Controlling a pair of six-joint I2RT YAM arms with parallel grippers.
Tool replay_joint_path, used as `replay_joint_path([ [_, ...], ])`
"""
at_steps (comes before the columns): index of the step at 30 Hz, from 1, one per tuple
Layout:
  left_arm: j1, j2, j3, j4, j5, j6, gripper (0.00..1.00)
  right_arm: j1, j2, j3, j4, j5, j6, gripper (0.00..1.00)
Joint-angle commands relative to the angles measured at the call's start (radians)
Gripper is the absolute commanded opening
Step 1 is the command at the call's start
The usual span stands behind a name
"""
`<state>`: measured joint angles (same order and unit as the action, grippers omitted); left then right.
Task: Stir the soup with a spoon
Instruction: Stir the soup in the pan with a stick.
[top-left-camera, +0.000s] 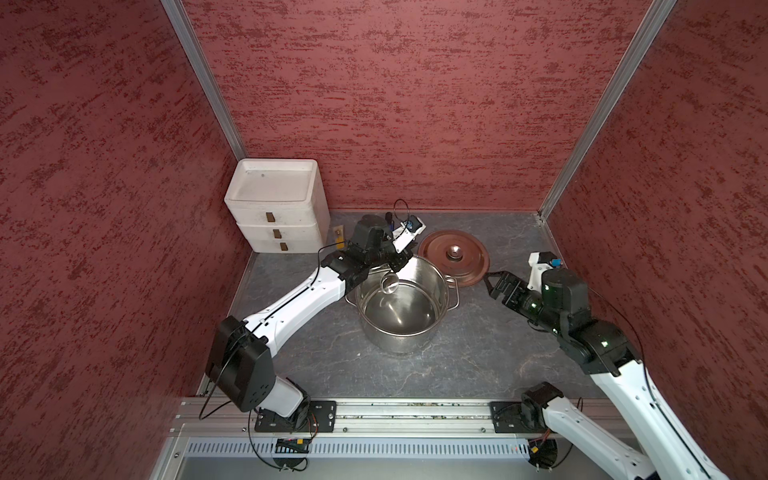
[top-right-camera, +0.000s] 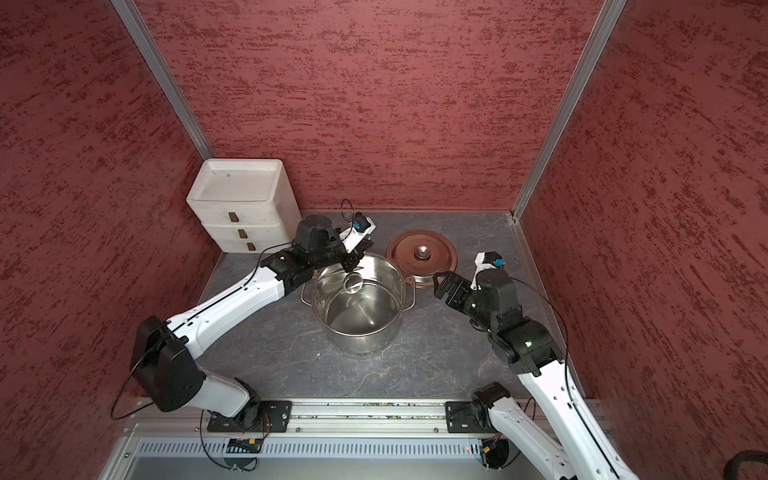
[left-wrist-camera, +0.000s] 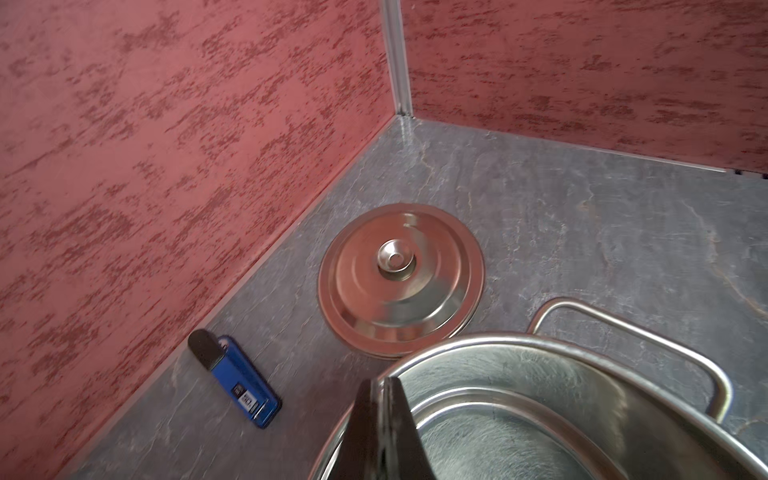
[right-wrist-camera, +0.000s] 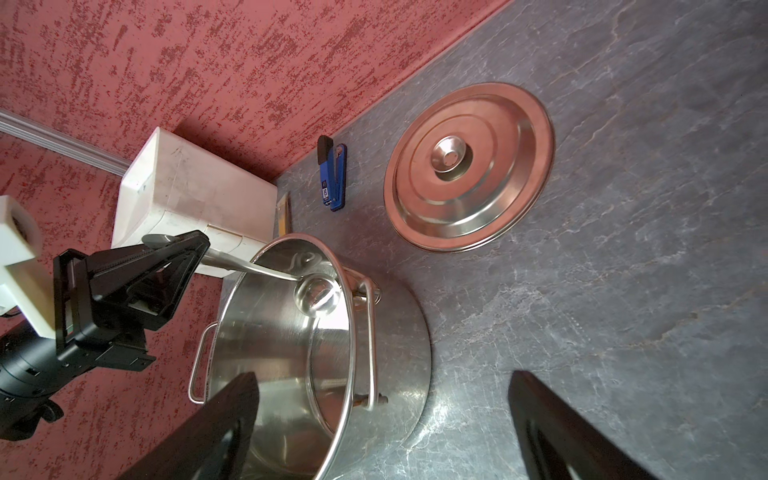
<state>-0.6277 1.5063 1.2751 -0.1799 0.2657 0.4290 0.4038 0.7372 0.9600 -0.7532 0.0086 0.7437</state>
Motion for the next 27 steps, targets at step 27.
replay_joint_path([
  [27, -0.473, -0.358, -0.34, 0.306, -0.331, 1.039, 0.0, -0.005, 0.653, 0.719, -0.281, -0.81, -0.116, 0.93],
])
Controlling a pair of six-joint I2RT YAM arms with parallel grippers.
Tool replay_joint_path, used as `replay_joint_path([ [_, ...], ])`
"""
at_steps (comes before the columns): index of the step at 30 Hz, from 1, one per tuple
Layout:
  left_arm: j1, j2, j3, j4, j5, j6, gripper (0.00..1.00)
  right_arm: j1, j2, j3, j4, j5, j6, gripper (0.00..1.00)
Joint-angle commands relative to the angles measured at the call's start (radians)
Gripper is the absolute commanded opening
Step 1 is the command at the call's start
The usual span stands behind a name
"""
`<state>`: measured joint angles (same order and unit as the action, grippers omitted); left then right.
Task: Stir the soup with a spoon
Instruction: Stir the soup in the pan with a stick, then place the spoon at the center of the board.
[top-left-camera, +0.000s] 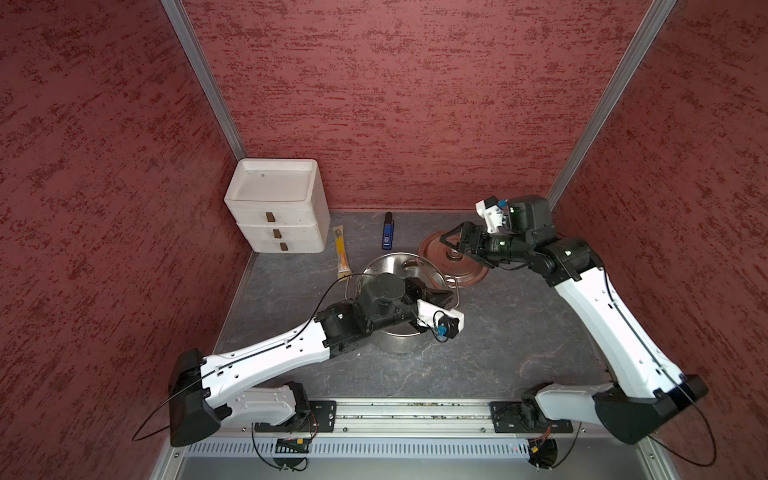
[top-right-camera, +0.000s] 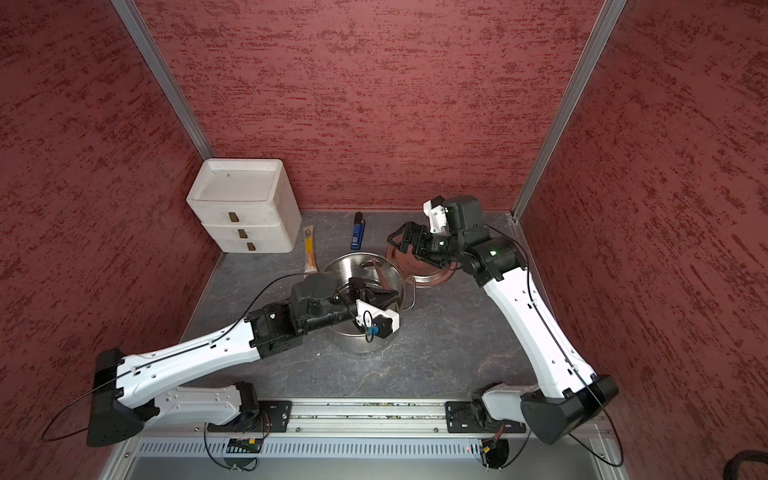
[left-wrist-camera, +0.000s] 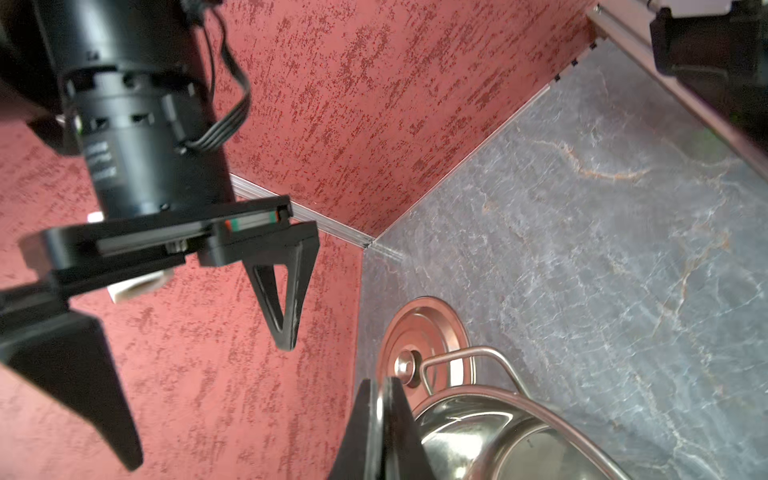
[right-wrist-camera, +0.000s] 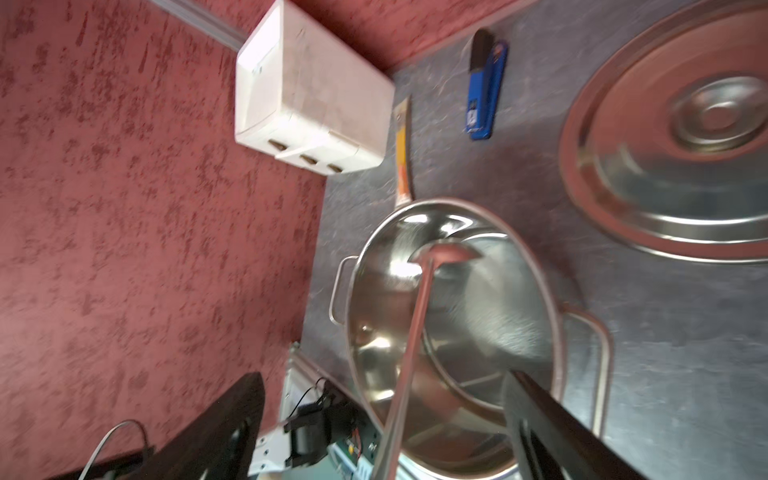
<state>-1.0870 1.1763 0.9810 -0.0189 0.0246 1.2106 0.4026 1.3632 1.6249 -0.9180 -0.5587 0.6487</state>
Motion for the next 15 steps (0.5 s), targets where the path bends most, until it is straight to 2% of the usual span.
replay_joint_path([
  [1, -0.015, -0.039, -0.06, 0.171, -0.104, 0.294, 0.0, -0.004, 0.035, 0.067, -0.128, -0.279, -0.014, 0.92],
  [5, -0.014, -0.09, -0.096, 0.213, -0.122, 0.408, 0.0, -0.004, 0.033, 0.038, -0.078, -0.405, 0.093, 0.89],
  [8, -0.015, -0.134, -0.104, 0.227, -0.117, 0.446, 0.0, -0.001, -0.017, -0.074, 0.205, -0.523, 0.305, 0.86],
  [11, -0.02, -0.162, -0.11, 0.234, -0.119, 0.472, 0.0, 0.001, -0.044, -0.167, 0.473, -0.558, 0.488, 0.86],
  [15, -0.034, -0.167, -0.098, 0.244, -0.113, 0.498, 0.0, 0.036, -0.019, -0.176, 0.467, -0.536, 0.474, 0.83],
])
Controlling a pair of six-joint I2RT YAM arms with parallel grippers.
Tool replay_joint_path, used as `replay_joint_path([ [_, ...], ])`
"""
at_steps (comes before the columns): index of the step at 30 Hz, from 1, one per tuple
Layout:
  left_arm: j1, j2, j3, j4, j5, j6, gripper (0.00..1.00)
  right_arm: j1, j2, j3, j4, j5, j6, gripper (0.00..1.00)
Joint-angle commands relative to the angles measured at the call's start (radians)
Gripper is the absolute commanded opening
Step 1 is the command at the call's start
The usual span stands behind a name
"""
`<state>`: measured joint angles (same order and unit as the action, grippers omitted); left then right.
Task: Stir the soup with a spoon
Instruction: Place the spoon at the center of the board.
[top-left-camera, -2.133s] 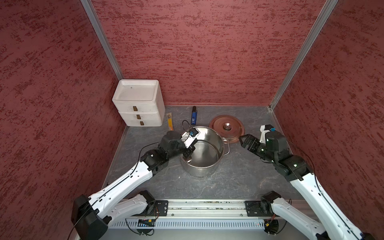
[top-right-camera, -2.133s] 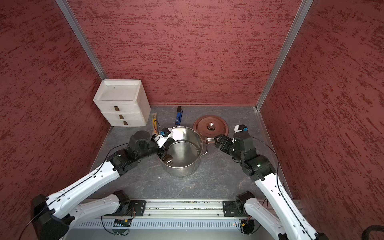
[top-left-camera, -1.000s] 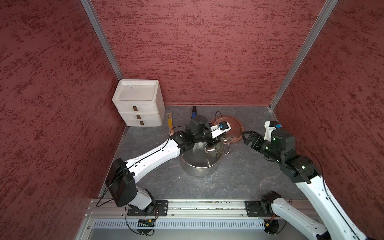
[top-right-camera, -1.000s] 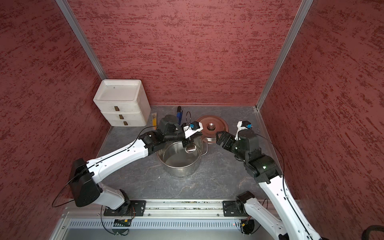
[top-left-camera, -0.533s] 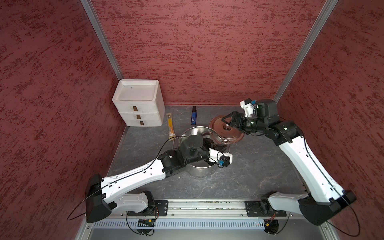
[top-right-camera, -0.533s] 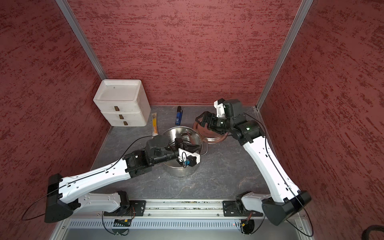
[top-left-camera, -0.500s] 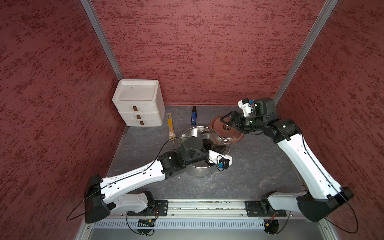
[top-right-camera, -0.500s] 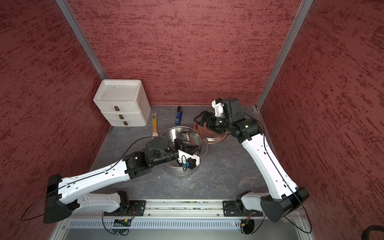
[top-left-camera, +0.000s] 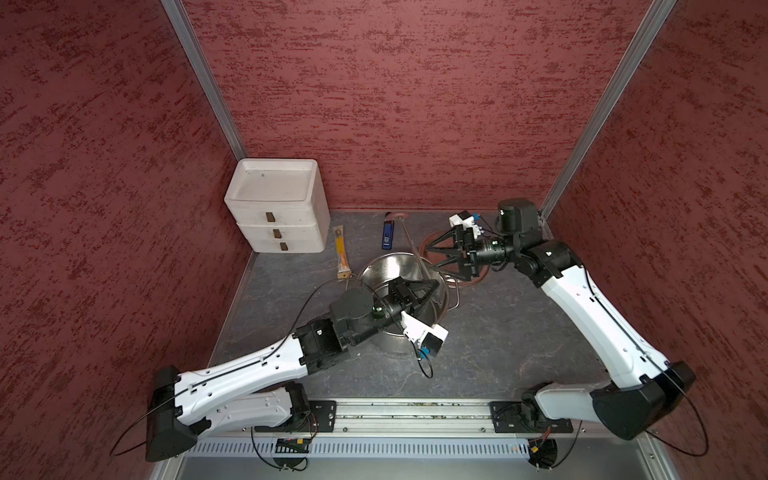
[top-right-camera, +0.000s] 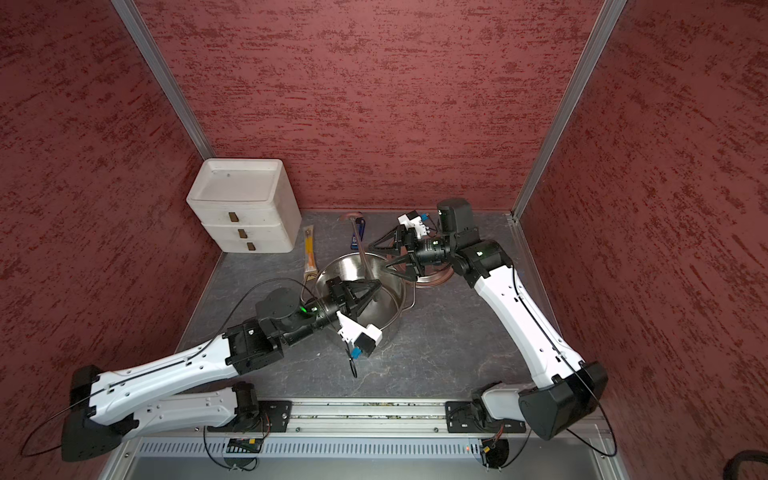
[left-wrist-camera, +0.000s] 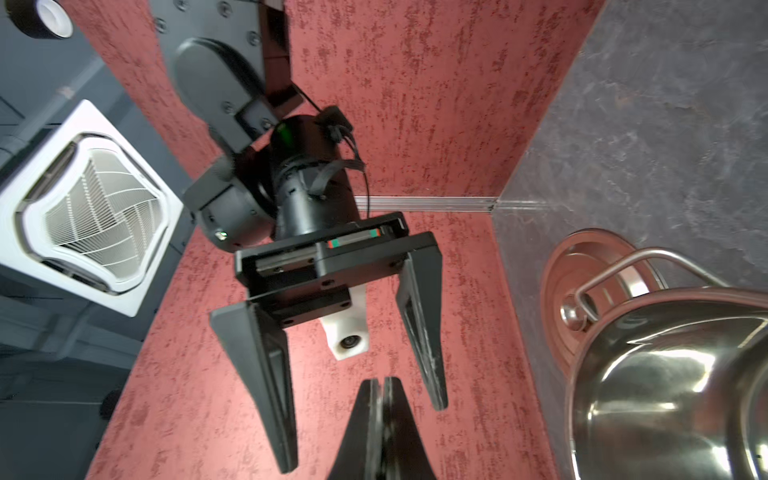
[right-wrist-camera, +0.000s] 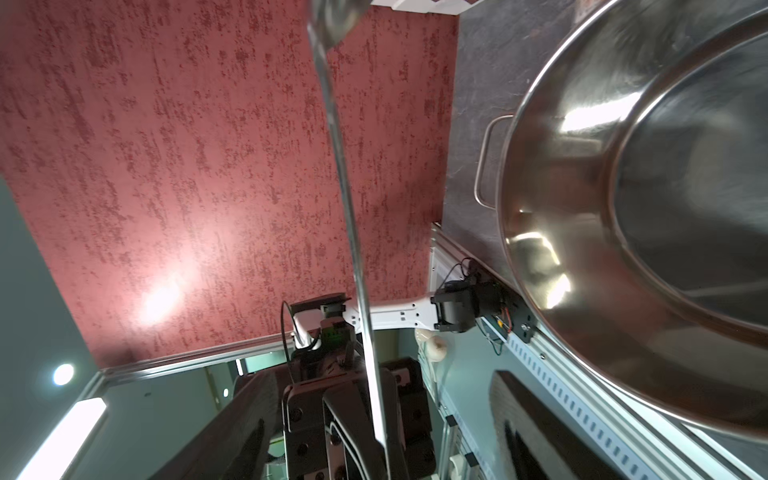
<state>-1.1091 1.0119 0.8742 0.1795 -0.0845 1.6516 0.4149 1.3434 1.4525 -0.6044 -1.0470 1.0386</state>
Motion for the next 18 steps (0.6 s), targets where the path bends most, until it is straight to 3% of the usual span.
replay_joint_path([
  [1, -0.015, -0.002, 0.014, 0.046, 0.0, 0.059, 0.0, 0.033, 0.009, -0.005, 0.173, -0.041, 0.092, 0.83],
  [6, -0.017, 0.008, 0.022, 0.037, 0.021, 0.05, 0.0, 0.071, 0.043, -0.01, 0.337, -0.017, 0.169, 0.78],
  [11, -0.017, 0.012, 0.022, 0.038, 0.021, 0.032, 0.0, 0.111, 0.064, -0.019, 0.385, -0.023, 0.193, 0.62],
  [18, -0.026, 0.011, 0.017, 0.045, 0.007, 0.016, 0.0, 0.116, 0.053, -0.052, 0.383, 0.019, 0.193, 0.21],
])
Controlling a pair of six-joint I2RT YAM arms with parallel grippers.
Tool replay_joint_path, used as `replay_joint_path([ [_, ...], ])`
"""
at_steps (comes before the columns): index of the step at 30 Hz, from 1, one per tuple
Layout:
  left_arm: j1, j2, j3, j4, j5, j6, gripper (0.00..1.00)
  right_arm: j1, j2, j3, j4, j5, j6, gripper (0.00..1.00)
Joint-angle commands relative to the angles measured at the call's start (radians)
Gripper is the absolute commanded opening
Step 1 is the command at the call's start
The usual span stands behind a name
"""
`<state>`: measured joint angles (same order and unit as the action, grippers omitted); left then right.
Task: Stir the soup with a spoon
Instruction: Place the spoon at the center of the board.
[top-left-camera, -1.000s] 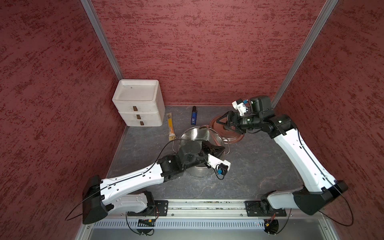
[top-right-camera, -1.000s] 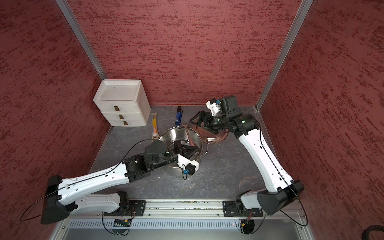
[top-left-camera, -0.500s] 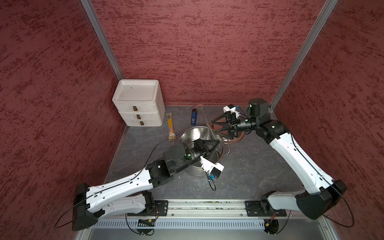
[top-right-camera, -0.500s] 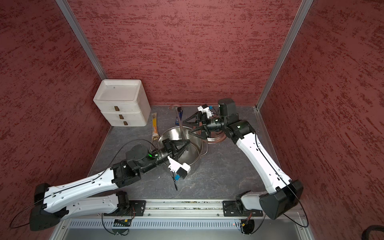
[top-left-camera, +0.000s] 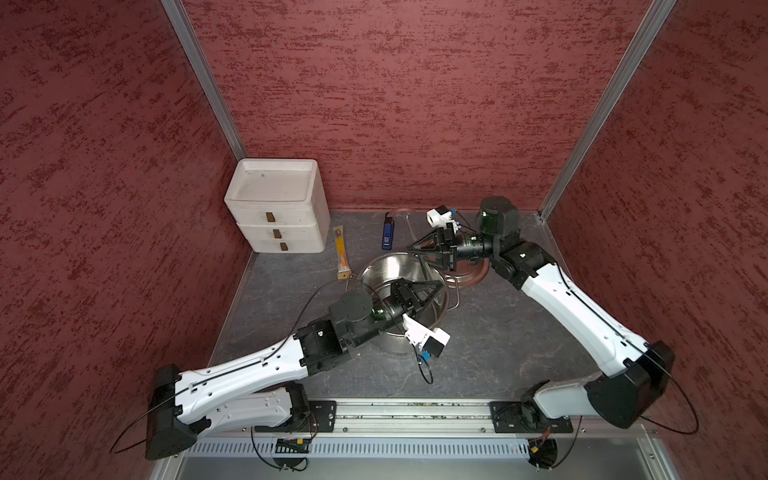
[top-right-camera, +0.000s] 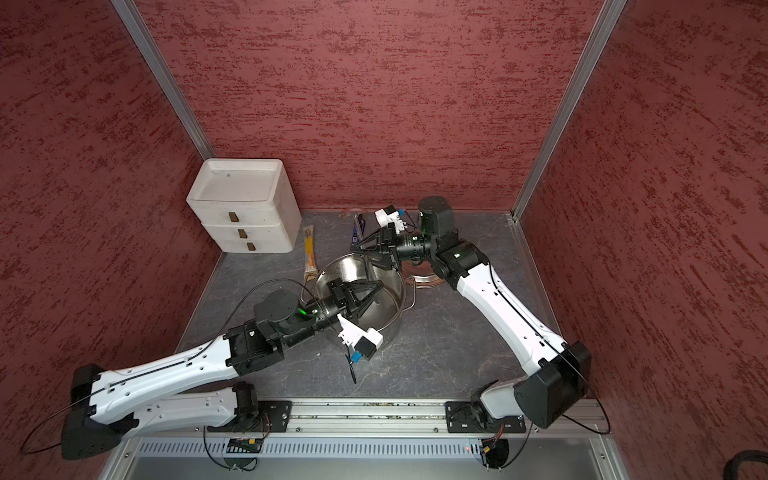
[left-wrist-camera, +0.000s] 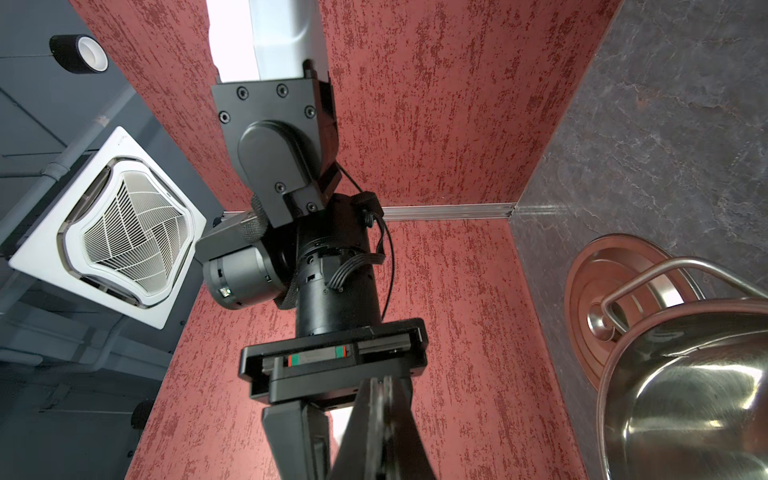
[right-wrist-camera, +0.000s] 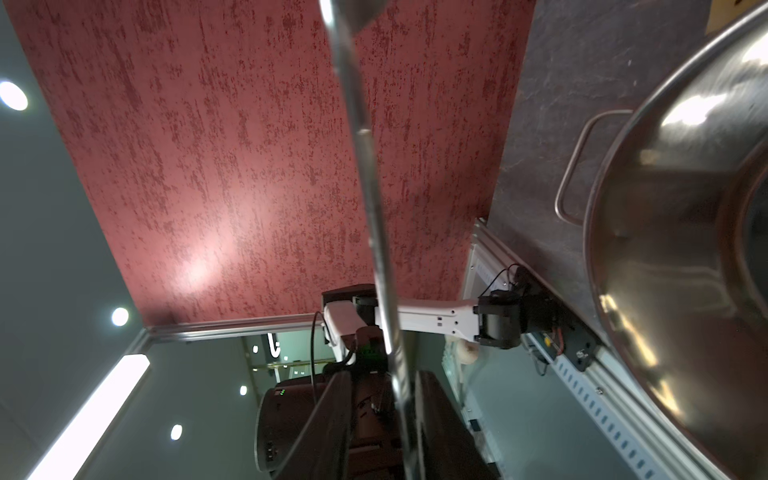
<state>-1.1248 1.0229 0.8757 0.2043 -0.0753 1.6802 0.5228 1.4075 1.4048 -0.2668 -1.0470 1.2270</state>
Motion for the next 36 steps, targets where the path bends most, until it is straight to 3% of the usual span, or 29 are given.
replay_joint_path([
  [1, -0.01, -0.002, 0.013, 0.023, -0.005, -0.019, 0.0, 0.008, -0.011, -0.002, 0.036, 0.027, -0.002, 0.14],
  [4, -0.01, -0.013, -0.005, 0.074, -0.022, -0.087, 0.03, 0.005, -0.013, 0.02, -0.017, 0.059, -0.053, 0.0],
  [9, 0.062, -0.07, -0.064, 0.181, -0.064, -0.372, 0.79, -0.041, -0.03, 0.049, -0.076, 0.082, -0.128, 0.0],
  [11, 0.111, -0.092, -0.079, 0.188, -0.094, -0.529, 0.98, -0.098, -0.052, 0.049, -0.101, 0.08, -0.166, 0.0],
  [15, 0.284, -0.119, -0.025, 0.04, -0.172, -0.99, 1.0, -0.3, -0.125, 0.012, -0.196, 0.094, -0.294, 0.0],
  [17, 0.379, -0.105, 0.03, -0.091, -0.2, -1.164, 1.0, -0.41, -0.193, -0.05, -0.199, 0.124, -0.37, 0.0],
  [20, 0.556, -0.032, 0.174, -0.386, -0.22, -1.497, 1.0, -0.557, -0.272, -0.217, -0.162, 0.171, -0.455, 0.0],
  [25, 0.89, 0.082, 0.311, -0.765, -0.113, -1.982, 1.0, -0.698, -0.331, -0.595, 0.044, 0.245, -0.476, 0.0],
  [27, 0.984, 0.091, 0.3, -0.809, -0.042, -2.084, 1.0, -0.712, -0.296, -0.713, 0.148, 0.254, -0.501, 0.0],
  [30, 1.062, 0.075, 0.253, -0.808, -0.002, -2.136, 1.0, -0.715, -0.197, -0.828, 0.307, 0.244, -0.544, 0.0],
  [36, 1.136, 0.045, 0.156, -0.769, -0.011, -2.033, 1.0, -0.716, 0.073, -0.933, 0.625, 0.196, -0.541, 0.0],
])
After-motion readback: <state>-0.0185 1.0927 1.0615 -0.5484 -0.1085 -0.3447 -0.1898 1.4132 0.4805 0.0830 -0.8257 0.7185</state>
